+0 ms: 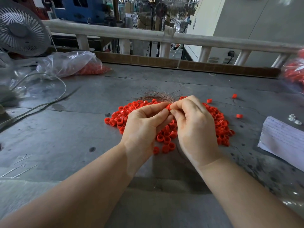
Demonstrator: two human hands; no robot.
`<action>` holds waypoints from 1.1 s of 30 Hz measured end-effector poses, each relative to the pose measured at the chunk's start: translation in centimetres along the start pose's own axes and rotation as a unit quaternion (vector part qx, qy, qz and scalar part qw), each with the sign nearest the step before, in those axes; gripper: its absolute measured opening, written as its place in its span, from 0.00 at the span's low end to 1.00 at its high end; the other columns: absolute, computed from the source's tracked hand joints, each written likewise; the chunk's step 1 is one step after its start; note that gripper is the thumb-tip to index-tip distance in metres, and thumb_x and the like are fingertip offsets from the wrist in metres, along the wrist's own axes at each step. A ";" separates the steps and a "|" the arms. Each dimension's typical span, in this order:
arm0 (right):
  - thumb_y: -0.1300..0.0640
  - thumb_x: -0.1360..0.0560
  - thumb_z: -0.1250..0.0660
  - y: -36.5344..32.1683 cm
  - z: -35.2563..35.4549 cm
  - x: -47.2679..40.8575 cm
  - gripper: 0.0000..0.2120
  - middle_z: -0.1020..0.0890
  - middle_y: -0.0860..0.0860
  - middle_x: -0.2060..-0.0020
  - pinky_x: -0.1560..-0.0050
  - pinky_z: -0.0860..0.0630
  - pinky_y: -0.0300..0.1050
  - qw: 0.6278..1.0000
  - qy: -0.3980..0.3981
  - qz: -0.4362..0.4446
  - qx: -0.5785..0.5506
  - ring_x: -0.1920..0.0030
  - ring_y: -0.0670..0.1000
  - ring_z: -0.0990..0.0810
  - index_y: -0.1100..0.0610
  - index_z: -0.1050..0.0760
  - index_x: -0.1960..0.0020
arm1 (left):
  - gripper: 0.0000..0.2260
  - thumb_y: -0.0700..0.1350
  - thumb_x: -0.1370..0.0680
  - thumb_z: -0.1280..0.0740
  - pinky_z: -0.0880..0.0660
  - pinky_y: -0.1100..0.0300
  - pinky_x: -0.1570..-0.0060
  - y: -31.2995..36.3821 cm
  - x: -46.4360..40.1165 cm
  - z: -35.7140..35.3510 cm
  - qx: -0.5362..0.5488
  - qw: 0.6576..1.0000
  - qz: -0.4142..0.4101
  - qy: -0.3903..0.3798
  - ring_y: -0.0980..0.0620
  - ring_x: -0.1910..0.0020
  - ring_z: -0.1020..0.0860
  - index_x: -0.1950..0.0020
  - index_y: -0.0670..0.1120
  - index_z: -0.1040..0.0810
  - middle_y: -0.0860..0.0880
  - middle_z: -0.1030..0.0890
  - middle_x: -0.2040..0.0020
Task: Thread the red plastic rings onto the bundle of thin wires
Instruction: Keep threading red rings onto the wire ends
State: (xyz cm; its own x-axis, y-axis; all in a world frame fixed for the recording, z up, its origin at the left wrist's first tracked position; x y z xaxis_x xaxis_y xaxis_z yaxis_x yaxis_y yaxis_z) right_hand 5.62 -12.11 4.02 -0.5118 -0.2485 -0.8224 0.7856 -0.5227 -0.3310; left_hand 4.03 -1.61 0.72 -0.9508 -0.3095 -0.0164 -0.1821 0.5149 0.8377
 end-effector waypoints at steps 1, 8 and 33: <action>0.69 0.28 0.34 0.0 0.0 0.0 0.03 0.22 0.58 0.64 0.58 0.28 0.45 1.000 -0.002 0.002 0.003 0.62 0.57 0.22 0.65 0.22 0.60 | 0.11 0.29 0.27 0.35 0.21 0.67 0.63 0.0 0.0 0.0 -0.005 1.000 -0.001 0.001 0.55 0.64 0.17 0.61 0.42 0.18 0.46 0.16 0.65; 0.69 0.28 0.34 -0.4 -0.1 0.1 0.03 0.21 0.58 0.63 0.59 0.24 0.47 0.999 -0.021 0.014 0.025 0.61 0.57 0.21 0.66 0.22 0.59 | 0.09 0.29 0.27 0.36 0.21 0.67 0.61 0.1 0.1 0.0 -0.038 0.999 -0.014 0.012 0.56 0.65 0.18 0.57 0.40 0.20 0.48 0.16 0.66; 0.63 0.26 0.33 4.0 -0.1 0.1 0.02 0.26 0.48 0.58 0.54 0.35 0.39 0.979 -0.110 -0.161 0.065 0.52 0.53 0.25 0.59 0.22 0.56 | 0.07 0.30 0.25 0.37 0.22 0.68 0.64 -0.7 -0.6 0.3 0.060 0.997 0.047 0.002 0.54 0.62 0.17 0.55 0.39 0.21 0.46 0.16 0.65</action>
State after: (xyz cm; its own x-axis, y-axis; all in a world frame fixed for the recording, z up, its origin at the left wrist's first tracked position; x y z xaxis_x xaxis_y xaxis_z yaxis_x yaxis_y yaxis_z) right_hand 8.69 -14.17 2.60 -0.7993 -0.2152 -0.5611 0.5275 -0.6985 -0.4835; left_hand 4.67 -1.58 -0.03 -0.9641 -0.2586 0.0608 -0.1216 0.6330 0.7645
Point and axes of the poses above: each hand's wrist, its own x-axis away from the middle knuckle, its own z-axis out of the back of the hand, y = z × x, the point moved 5 cm from there along -x, towards the middle knuckle
